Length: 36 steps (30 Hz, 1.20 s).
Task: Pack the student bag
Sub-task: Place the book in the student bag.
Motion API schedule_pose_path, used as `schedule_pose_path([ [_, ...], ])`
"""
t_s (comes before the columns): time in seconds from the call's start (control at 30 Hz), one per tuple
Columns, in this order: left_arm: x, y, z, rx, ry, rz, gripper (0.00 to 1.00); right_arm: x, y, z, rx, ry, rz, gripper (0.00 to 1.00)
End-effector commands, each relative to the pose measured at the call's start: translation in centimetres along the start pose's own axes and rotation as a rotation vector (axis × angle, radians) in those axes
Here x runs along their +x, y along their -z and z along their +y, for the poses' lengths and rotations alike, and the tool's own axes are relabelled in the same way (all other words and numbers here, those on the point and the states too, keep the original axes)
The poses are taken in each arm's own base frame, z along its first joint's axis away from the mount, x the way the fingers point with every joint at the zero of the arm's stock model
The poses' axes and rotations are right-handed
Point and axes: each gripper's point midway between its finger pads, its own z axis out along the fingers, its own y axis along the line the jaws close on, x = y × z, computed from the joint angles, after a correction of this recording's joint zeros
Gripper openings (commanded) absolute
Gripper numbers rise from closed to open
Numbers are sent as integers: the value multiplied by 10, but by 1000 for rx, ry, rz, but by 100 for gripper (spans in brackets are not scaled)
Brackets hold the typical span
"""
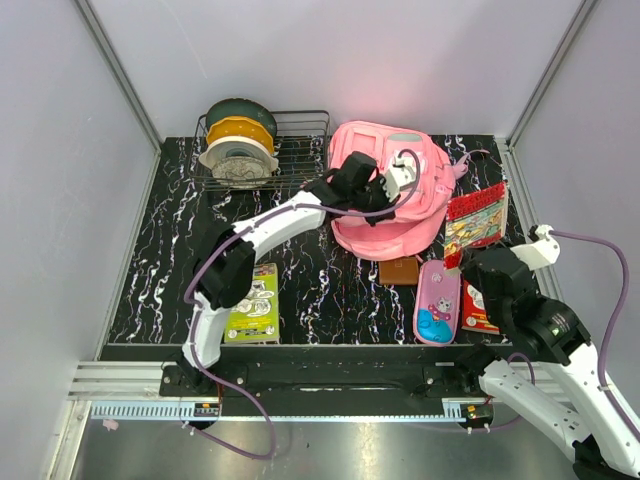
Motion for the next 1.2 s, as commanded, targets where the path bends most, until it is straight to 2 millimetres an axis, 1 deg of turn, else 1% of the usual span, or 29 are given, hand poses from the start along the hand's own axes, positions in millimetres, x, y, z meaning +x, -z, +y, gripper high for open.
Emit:
schedule_pose_path([
  [0.0,-109,62,14,-96,-57,-253,0,-2,8,24,-102,-102,33,2],
  [0.03,-112,64,13,-92,-59,-261,0,0,9,25,-110,-107,42,2],
  [0.07,-115,66,16,-110,-59,-267,0,1,9,29,-126,-116,50,0],
  [0.17,-131,76,21,-143,-48,-304,0,23,5,40,-168,-101,135,0],
  [0.2,-136,79,22,-150,-41,-319,0,34,6,47,-197,-108,187,0],
  [0.23,-147,86,24,-164,-47,-342,0,42,4,51,-209,-112,213,0],
  [0.27,-151,89,28,-186,-43,-347,0,51,1,55,-227,-125,235,0],
  [0.3,-155,91,29,-196,-42,-352,0,59,3,61,-253,-143,274,0],
  [0.33,-164,96,32,-212,-44,-370,0,62,3,64,-269,-150,286,0],
  [0.37,-166,97,36,-228,-42,-373,0,67,2,68,-285,-170,303,0],
  [0.43,-175,101,40,-240,-31,-392,0,71,1,69,-284,-180,315,0],
  [0.47,-176,102,43,-252,-19,-390,0,74,0,73,-302,-189,325,0],
  [0.53,-184,107,43,-252,-6,-404,0,79,-3,77,-310,-204,337,0],
  [0.6,-187,110,38,-240,2,-414,0,86,-9,87,-341,-230,346,0],
  [0.67,-187,112,36,-236,8,-414,0,88,-16,98,-370,-264,336,0],
  [0.7,-189,115,34,-234,9,-417,0,93,-22,102,-373,-262,340,0],
  [0.77,-185,115,31,-231,20,-409,0,91,-29,112,-387,-307,319,0],
  [0.8,-186,118,29,-233,20,-413,0,95,-36,115,-386,-310,314,0],
  [0.83,-182,117,28,-230,30,-404,0,95,-39,117,-387,-331,306,0],
  [0.87,-181,117,27,-231,34,-405,0,94,-44,118,-377,-382,300,0],
  [0.9,-179,118,25,-229,44,-403,0,99,-51,119,-367,-390,303,0],
  [0.93,-180,119,24,-234,44,-409,0,96,-55,123,-372,-422,291,0],
  [1.0,-181,122,19,-234,49,-422,0,103,-68,116,-326,-494,283,0],
  [1.03,-183,124,19,-235,51,-429,0,103,-73,117,-349,-532,258,0],
  [1.07,-184,125,18,-234,59,-432,0,100,-79,115,-337,-582,232,0],
  [1.1,-186,127,17,-235,62,-438,0,102,-86,113,-336,-591,218,0],
  [1.13,-187,128,17,-238,64,-441,0,94,-92,118,-370,-625,198,0],
  [1.17,-188,129,16,-235,69,-444,0,93,-99,117,-355,-648,202,0],
])
